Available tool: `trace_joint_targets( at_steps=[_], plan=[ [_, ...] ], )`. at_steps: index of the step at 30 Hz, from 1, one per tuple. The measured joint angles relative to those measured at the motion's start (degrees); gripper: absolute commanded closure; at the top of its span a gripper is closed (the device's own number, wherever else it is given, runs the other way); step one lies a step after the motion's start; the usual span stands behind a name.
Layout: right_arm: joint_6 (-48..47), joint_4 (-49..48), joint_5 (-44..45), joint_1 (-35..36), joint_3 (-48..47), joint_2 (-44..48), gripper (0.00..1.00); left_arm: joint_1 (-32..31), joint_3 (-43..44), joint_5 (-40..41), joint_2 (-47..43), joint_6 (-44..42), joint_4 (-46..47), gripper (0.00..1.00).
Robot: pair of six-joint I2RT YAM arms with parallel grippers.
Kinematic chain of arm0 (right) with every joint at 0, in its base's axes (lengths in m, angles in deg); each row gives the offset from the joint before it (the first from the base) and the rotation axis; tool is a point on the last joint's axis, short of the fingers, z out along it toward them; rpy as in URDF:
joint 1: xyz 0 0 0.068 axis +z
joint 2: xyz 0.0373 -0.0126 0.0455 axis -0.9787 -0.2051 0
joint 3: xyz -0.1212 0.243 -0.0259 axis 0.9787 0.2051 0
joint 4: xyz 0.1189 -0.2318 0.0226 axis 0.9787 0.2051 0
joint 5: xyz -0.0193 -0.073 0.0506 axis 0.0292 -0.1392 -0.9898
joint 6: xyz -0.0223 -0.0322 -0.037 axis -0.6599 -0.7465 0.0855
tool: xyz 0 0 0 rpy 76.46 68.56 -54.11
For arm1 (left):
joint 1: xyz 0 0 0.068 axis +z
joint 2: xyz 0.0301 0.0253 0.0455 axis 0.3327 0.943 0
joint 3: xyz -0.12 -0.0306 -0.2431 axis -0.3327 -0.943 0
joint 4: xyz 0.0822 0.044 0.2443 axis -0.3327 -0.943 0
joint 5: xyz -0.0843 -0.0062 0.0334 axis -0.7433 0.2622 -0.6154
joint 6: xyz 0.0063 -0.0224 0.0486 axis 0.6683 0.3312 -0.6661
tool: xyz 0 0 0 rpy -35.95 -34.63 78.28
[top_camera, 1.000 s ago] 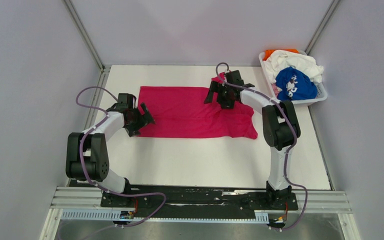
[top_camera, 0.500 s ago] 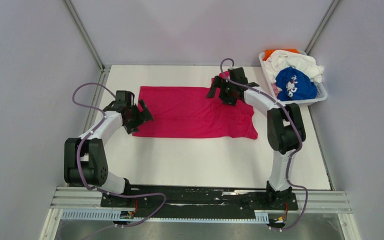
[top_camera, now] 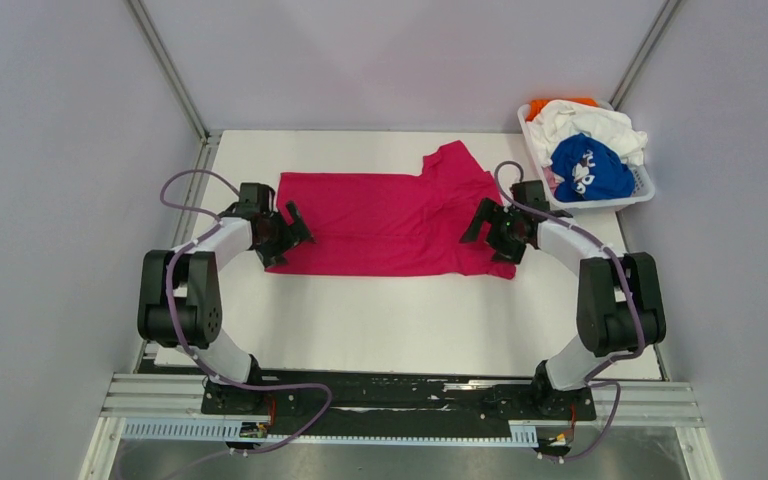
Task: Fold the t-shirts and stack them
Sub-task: Fold the flattened tshirt in 1/3 of the way
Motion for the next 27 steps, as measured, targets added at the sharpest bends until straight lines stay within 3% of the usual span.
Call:
trace_joint_targets(
  at_steps=[7,13,27],
  plan=[
    [2.7,-1.3,0.2,-4.2,2.1,-1.9,0.0,0.0,-0.9,0.3,0.3,0.2,1.7,0.0],
    [5.5,-1.4,1.6,-5.4,7.8,3.5,0.0,-0.1,-6.7,1.6,-5.6,0.2,1.4,0.0],
    [8.5,15.8,7.4,-5.6,16.5,17.7,0.0,-1.2,-19.1,1.6,-24.3,1.9,-10.1,0.0]
  ],
)
